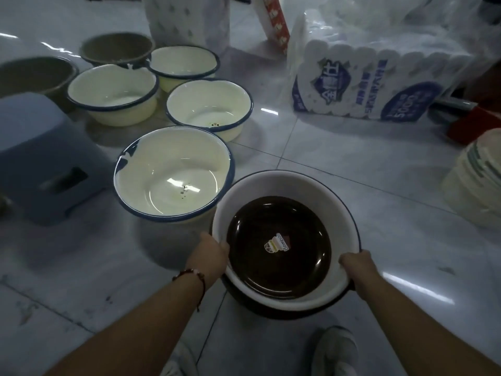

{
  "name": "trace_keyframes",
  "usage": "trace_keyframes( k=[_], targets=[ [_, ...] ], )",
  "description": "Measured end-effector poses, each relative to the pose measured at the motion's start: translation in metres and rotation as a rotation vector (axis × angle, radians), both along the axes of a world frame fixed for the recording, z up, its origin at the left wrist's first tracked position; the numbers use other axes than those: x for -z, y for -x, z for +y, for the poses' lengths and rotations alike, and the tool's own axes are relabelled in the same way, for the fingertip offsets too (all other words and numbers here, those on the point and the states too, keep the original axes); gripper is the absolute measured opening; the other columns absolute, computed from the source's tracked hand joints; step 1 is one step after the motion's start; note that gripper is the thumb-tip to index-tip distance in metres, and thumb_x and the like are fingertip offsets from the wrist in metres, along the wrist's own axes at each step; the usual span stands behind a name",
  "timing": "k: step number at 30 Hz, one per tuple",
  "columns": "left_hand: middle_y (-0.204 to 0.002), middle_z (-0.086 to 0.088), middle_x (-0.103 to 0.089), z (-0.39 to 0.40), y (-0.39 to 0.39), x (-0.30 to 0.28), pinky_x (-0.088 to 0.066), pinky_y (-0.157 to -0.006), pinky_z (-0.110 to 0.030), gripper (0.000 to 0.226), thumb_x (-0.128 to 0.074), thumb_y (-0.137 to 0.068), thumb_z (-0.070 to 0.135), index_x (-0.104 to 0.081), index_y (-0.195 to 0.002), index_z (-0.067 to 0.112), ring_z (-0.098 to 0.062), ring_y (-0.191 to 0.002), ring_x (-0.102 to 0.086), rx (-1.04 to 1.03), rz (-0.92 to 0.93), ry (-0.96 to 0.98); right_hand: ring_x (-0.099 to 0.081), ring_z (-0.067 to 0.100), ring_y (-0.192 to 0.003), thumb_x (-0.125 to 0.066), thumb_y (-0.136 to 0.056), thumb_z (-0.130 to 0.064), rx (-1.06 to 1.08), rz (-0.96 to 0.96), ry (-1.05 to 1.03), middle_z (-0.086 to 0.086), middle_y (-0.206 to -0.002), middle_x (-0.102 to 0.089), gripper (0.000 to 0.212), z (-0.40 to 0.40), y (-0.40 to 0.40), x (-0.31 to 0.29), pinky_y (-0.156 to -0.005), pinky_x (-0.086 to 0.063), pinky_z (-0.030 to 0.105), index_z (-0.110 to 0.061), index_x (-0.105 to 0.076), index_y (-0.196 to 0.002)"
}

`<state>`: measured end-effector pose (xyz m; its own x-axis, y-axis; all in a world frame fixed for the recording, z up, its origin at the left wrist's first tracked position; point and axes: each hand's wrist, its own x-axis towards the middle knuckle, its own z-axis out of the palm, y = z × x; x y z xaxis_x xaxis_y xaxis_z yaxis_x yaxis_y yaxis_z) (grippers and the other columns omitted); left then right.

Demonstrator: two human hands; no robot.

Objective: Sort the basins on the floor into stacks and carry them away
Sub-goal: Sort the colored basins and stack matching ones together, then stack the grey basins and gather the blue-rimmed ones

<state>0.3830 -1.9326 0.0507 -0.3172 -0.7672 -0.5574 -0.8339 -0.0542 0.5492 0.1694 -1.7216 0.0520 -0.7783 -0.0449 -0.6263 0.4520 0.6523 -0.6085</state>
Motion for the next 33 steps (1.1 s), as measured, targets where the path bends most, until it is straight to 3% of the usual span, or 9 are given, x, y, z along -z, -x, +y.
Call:
trace_keyframes(
  k=[5, 9, 12, 15, 19, 24, 28, 31, 33],
  targets=[
    [-0.127, -0.014, -0.057, -0.009, -0.019, -0.016, -0.048, -0.096, -0.041, 0.053, -0.048, -0.098, 0.041, -0.035, -0.138, 0.008, -0.029, -0.111, -0.059, 0.240, -0.007, -0.009, -0.044, 0.040, -0.125, -0.060, -0.086, -0.015, -0.224, 0.022, -0.322, 0.024, -0.142, -0.038, 0.076, -0.005, 0.001, -0.012, -0.106, -0.039, 0.048, 0.001, -0.018, -0.146],
    [-0.152, -0.013, -0.035, -0.019, -0.066, -0.056, -0.041, -0.105, -0.044, 0.068, -0.040, -0.097, 0.054, -0.022, -0.152, 0.017, -0.031, -0.134, -0.043, 0.559, -0.210, 0.324, -0.034, 0.036, -0.133, -0.054, -0.091, -0.046, -0.784, 0.495, -0.576, 0.014, -0.149, -0.030, 0.075, -0.033, -0.037, -0.075, -0.109, -0.034, 0.047, -0.012, -0.023, -0.150],
    [-0.155, -0.009, -0.029, -0.025, -0.112, -0.104, -0.040, -0.104, -0.045, 0.069, -0.038, -0.096, 0.058, -0.022, -0.153, 0.022, -0.031, -0.135, -0.041, 0.575, -0.336, 0.513, -0.021, 0.031, -0.144, -0.044, -0.095, -0.052, -1.222, 0.697, -0.480, 0.007, -0.158, -0.024, 0.070, -0.074, -0.085, -0.119, -0.116, -0.021, 0.047, -0.023, -0.020, -0.153],
    [-0.160, -0.011, -0.022, -0.024, -0.174, -0.159, -0.036, -0.110, -0.046, 0.073, -0.036, -0.096, 0.062, -0.017, -0.155, 0.024, -0.033, -0.140, -0.035, 0.509, -0.412, 0.521, -0.030, 0.031, -0.140, -0.045, -0.092, -0.056, -1.541, 0.807, -0.358, 0.008, -0.152, -0.035, 0.068, -0.109, -0.151, -0.152, -0.113, -0.027, 0.049, -0.024, -0.028, -0.149],
    [-0.163, -0.009, -0.015, -0.005, -0.294, -0.227, -0.031, -0.114, -0.044, 0.074, -0.040, -0.096, 0.061, -0.015, -0.156, 0.025, -0.031, -0.144, -0.029, 0.328, -0.466, 0.543, -0.016, 0.034, -0.146, -0.042, -0.093, -0.059, -1.852, 0.974, -0.212, 0.008, -0.159, -0.022, 0.074, -0.132, -0.252, -0.177, -0.116, -0.018, 0.050, -0.026, -0.017, -0.153],
    [-0.140, -0.008, -0.053, 0.046, -0.465, -0.280, -0.041, -0.103, -0.037, 0.060, -0.042, -0.090, 0.059, -0.052, -0.136, 0.020, -0.028, -0.126, -0.050, 0.111, -0.558, 0.556, -0.018, 0.032, -0.146, -0.039, -0.092, -0.063, -2.128, 1.057, -0.067, 0.007, -0.159, -0.021, 0.075, -0.140, -0.397, -0.193, -0.117, -0.019, 0.046, -0.026, -0.017, -0.154],
    [-0.148, -0.002, -0.043, 0.090, -0.595, -0.254, -0.034, -0.107, -0.033, 0.054, -0.049, -0.097, 0.044, -0.041, -0.146, 0.020, -0.026, -0.133, -0.045, -0.153, -0.515, 0.363, -0.014, 0.032, -0.148, -0.038, -0.095, -0.060, -2.280, 1.016, 0.073, 0.006, -0.162, -0.015, 0.073, -0.131, -0.504, -0.181, -0.119, -0.017, 0.047, -0.027, -0.012, -0.155],
    [-0.155, -0.004, -0.037, 0.124, -0.678, -0.192, -0.038, -0.109, -0.040, 0.082, -0.039, -0.086, 0.072, -0.030, -0.152, 0.024, -0.026, -0.134, -0.044, -0.315, -0.535, 0.209, -0.010, 0.033, -0.148, -0.040, -0.095, -0.057, -2.361, 0.901, 0.066, 0.006, -0.162, -0.014, 0.072, -0.124, -0.564, -0.154, -0.119, -0.012, 0.049, -0.027, -0.012, -0.154],
    [-0.158, -0.007, -0.028, 0.147, -0.710, -0.148, -0.035, -0.112, -0.041, 0.083, -0.039, -0.088, 0.070, -0.019, -0.155, 0.025, -0.027, -0.139, -0.039, -0.382, -0.591, 0.093, -0.012, 0.035, -0.147, -0.042, -0.095, -0.054, -2.423, 0.874, 0.012, 0.009, -0.161, -0.016, 0.072, -0.121, -0.595, -0.127, -0.119, -0.012, 0.051, -0.025, -0.012, -0.154]
  ],
)
